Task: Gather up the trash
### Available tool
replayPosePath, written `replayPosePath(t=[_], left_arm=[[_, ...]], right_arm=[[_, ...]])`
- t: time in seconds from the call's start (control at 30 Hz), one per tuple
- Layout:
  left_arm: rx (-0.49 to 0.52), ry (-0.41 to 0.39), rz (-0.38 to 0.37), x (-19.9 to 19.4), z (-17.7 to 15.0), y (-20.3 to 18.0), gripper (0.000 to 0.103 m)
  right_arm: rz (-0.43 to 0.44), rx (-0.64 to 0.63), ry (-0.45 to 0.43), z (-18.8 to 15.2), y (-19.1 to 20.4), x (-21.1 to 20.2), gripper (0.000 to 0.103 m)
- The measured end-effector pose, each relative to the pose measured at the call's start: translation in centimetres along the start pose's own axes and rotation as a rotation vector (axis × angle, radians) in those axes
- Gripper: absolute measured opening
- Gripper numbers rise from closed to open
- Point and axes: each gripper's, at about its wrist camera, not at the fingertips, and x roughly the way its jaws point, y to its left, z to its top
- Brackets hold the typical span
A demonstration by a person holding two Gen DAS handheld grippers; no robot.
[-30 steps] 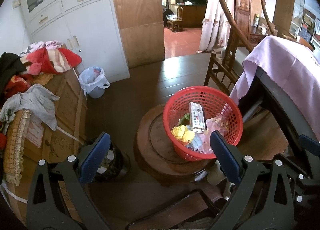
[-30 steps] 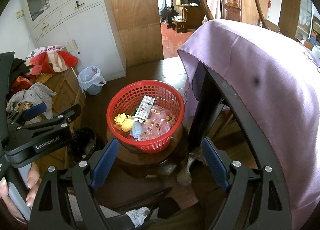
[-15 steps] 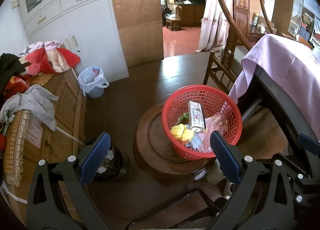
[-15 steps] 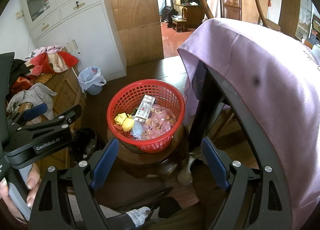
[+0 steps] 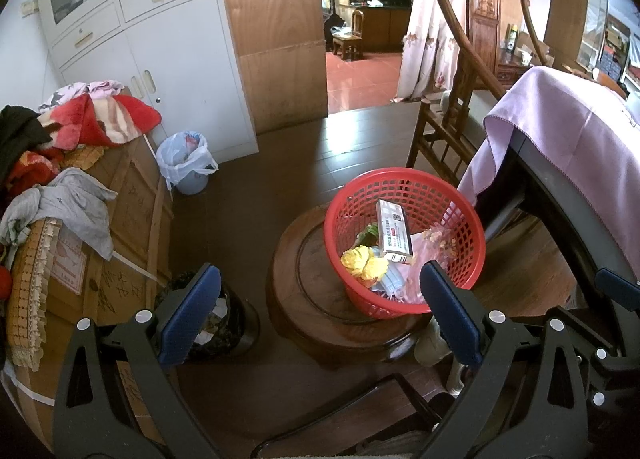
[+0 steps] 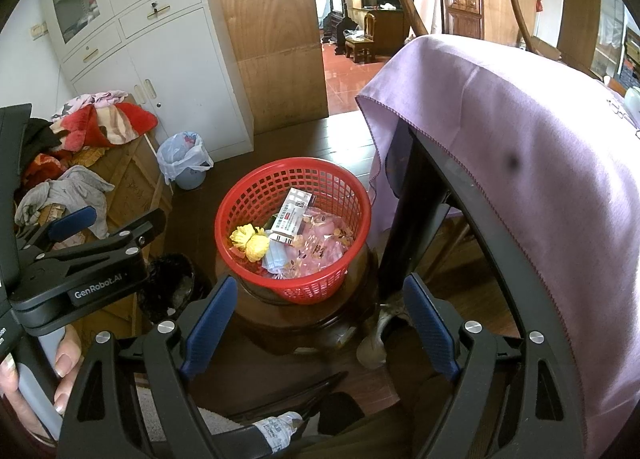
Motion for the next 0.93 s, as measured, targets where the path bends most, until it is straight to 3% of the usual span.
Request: replayPosePath(t=[0.93], left_arm=[[-0.002,0.001,0.01,0.04,-0.59,0.16,0.096]], right_arm=[[0.001,0.0,0.001,0.1,-0.16,0.02,0.084]])
